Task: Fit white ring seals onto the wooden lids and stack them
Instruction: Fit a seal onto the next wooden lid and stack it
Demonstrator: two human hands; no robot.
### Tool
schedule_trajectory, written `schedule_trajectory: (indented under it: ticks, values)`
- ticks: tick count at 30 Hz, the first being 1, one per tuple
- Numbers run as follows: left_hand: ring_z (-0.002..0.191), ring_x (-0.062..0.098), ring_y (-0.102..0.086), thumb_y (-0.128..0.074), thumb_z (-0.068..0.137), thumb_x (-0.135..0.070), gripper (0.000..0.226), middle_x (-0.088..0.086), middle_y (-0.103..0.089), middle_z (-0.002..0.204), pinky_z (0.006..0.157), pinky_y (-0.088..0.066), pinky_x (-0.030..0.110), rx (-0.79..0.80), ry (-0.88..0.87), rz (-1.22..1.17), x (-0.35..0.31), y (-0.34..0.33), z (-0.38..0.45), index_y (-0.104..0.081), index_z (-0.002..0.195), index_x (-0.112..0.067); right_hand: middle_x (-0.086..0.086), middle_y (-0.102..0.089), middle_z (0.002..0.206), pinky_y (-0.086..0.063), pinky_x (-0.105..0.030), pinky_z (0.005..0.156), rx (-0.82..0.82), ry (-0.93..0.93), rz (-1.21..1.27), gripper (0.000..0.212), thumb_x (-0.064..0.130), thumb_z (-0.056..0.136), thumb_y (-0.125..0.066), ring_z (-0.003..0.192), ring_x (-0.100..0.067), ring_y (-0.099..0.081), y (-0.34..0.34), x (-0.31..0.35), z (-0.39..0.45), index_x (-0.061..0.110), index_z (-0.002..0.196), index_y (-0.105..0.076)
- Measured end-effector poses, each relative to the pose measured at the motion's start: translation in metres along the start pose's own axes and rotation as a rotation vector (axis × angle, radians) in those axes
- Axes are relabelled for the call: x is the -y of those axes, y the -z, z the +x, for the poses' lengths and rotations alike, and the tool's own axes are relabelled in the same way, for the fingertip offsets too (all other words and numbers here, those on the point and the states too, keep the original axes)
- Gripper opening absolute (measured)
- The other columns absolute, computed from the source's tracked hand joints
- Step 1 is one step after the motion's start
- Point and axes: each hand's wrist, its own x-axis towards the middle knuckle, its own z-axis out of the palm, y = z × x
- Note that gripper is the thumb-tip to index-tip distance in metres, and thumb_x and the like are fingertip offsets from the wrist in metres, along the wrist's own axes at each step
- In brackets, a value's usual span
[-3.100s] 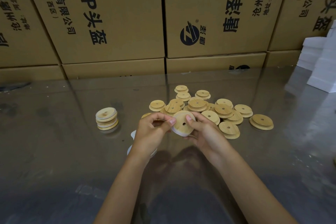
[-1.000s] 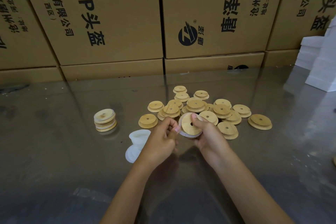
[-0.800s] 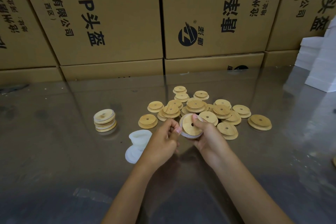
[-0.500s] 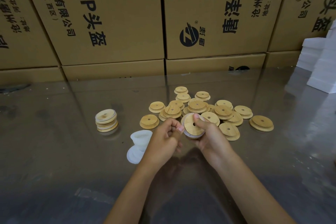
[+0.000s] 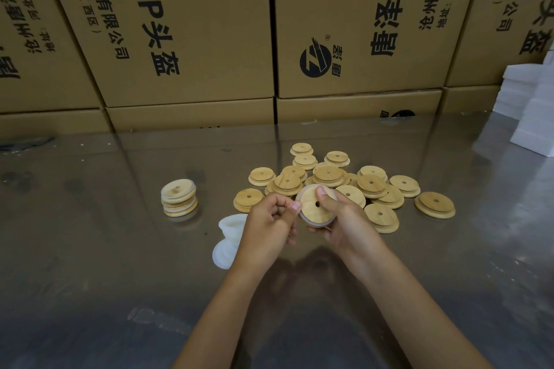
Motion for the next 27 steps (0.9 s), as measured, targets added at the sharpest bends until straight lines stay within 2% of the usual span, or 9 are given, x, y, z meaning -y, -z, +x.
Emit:
schedule_trajectory:
  ticks: [11,13,15,17,18,20,22,25,27]
  values:
    - [0.055,0.01,-0.053,-0.062,0.093,-0.013,0.013,-0.002,-0.06,0.063,0.051,-0.05,0.03,-0.117,-0.002,0.01,0.001,0.0,0.002,-0.061,0.08,-0.011,-0.007,-0.073,0.102,-0.051,-0.028,0.066,0.018,-0.045,-0.049,0.025,0.028,0.096,-0.06,0.09,-0.016,-0.066,-0.001,0.002,-0.004,0.013,0.112,-0.072]
    - [0.06,0.008,-0.055,-0.061,0.092,-0.011,0.012,-0.006,-0.064,0.07,0.055,-0.049,0.025,-0.156,-0.03,0.038,0.002,0.0,0.002,-0.061,0.08,-0.012,-0.012,-0.073,0.11,-0.052,-0.027,0.065,-0.009,-0.065,-0.071,0.024,0.028,0.094,-0.063,0.093,-0.019,-0.067,-0.003,0.002,-0.005,0.014,0.111,-0.073]
    - [0.064,0.0,-0.057,-0.06,0.092,-0.009,0.013,-0.009,-0.066,0.081,0.06,-0.044,0.012,-0.211,-0.092,0.115,0.002,0.001,0.002,-0.061,0.08,-0.015,-0.011,-0.072,0.113,-0.054,-0.028,0.067,-0.033,-0.063,-0.133,0.022,0.03,0.093,-0.065,0.097,-0.02,-0.067,-0.004,0.002,-0.006,0.016,0.106,-0.074]
    - [0.071,0.001,-0.058,-0.059,0.091,-0.01,0.012,-0.007,-0.064,0.091,0.065,-0.042,0.009,-0.253,-0.137,0.202,0.002,0.003,0.001,-0.061,0.082,-0.017,-0.007,-0.074,0.105,-0.055,-0.028,0.068,-0.059,-0.038,-0.231,0.021,0.034,0.093,-0.066,0.094,-0.019,-0.068,-0.006,0.001,-0.007,0.017,0.1,-0.076]
    - [0.074,0.003,-0.058,-0.059,0.091,-0.01,0.011,-0.007,-0.062,0.093,0.067,-0.042,0.01,-0.261,-0.15,0.233,0.002,0.003,0.001,-0.061,0.083,-0.018,-0.006,-0.073,0.096,-0.054,-0.028,0.067,-0.078,-0.021,-0.285,0.022,0.036,0.093,-0.065,0.087,-0.019,-0.067,-0.008,0.001,-0.008,0.017,0.097,-0.076]
    - [0.077,0.007,-0.058,-0.06,0.091,-0.011,0.011,-0.009,-0.06,0.095,0.069,-0.043,0.014,-0.252,-0.165,0.266,0.002,0.004,0.001,-0.061,0.086,-0.021,-0.005,-0.063,0.078,-0.05,-0.027,0.063,-0.113,0.015,-0.382,0.028,0.038,0.094,-0.065,0.071,-0.018,-0.058,-0.01,0.0,-0.009,0.012,0.092,-0.074]
    - [0.078,0.006,-0.058,-0.062,0.09,-0.012,0.012,-0.011,-0.06,0.098,0.07,-0.044,0.013,-0.234,-0.17,0.274,0.002,0.004,0.0,-0.061,0.09,-0.024,-0.005,-0.055,0.07,-0.046,-0.027,0.057,-0.126,0.036,-0.43,0.033,0.039,0.094,-0.064,0.062,-0.016,-0.05,-0.011,0.0,-0.009,0.008,0.083,-0.071]
    - [0.083,0.001,-0.057,-0.066,0.086,-0.013,0.019,-0.012,-0.058,0.104,0.075,-0.043,0.013,-0.199,-0.183,0.281,0.003,0.002,-0.001,-0.061,0.099,-0.026,-0.004,-0.054,0.061,-0.04,-0.025,0.053,-0.133,0.017,-0.374,0.034,0.037,0.096,-0.063,0.05,-0.012,-0.046,-0.011,0.0,-0.009,0.012,0.072,-0.067]
    - [0.093,-0.005,-0.053,-0.072,0.082,-0.018,0.032,-0.015,-0.053,0.11,0.078,-0.04,0.007,-0.153,-0.201,0.318,0.005,0.001,-0.001,-0.058,0.109,-0.028,-0.005,-0.056,0.061,-0.042,-0.027,0.055,-0.123,-0.024,-0.301,0.036,0.035,0.098,-0.06,0.051,-0.012,-0.048,-0.011,0.0,-0.009,0.011,0.073,-0.068]
